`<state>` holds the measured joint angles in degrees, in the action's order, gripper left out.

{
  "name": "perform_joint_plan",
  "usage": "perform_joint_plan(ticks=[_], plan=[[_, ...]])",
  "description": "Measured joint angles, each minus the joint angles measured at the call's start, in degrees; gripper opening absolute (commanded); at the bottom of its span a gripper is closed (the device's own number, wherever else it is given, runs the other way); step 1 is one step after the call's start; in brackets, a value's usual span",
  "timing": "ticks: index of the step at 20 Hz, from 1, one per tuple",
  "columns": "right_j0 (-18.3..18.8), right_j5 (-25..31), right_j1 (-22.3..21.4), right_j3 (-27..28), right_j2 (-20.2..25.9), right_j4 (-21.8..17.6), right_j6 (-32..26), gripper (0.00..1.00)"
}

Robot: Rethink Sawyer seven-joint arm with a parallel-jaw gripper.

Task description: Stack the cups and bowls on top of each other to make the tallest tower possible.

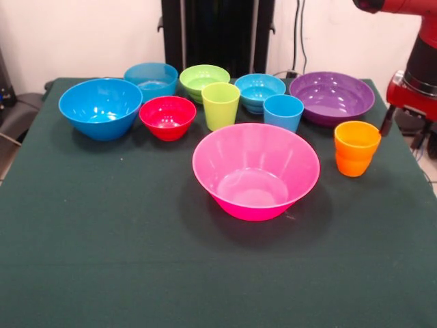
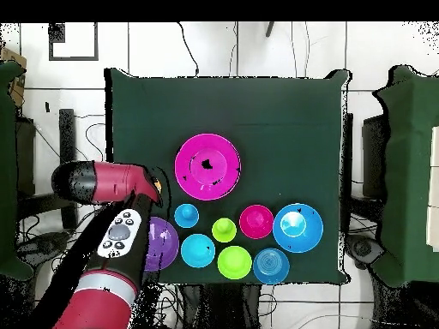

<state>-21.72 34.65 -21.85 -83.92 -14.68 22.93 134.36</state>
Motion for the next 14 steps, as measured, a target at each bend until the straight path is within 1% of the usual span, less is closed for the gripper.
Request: perform_joint_plan(ticks=[8,10,14], plan=[[2.01,-0.01,-3.02,-4.22,-0.1,0.0,0.0,1.0],[2.21,-0.21,-3.03,-4.63,-0.09,0.0,0.0,1.0],[2.69,-2.36,-2.28,-5.48,-0.09,0.0,0.0,1.0]])
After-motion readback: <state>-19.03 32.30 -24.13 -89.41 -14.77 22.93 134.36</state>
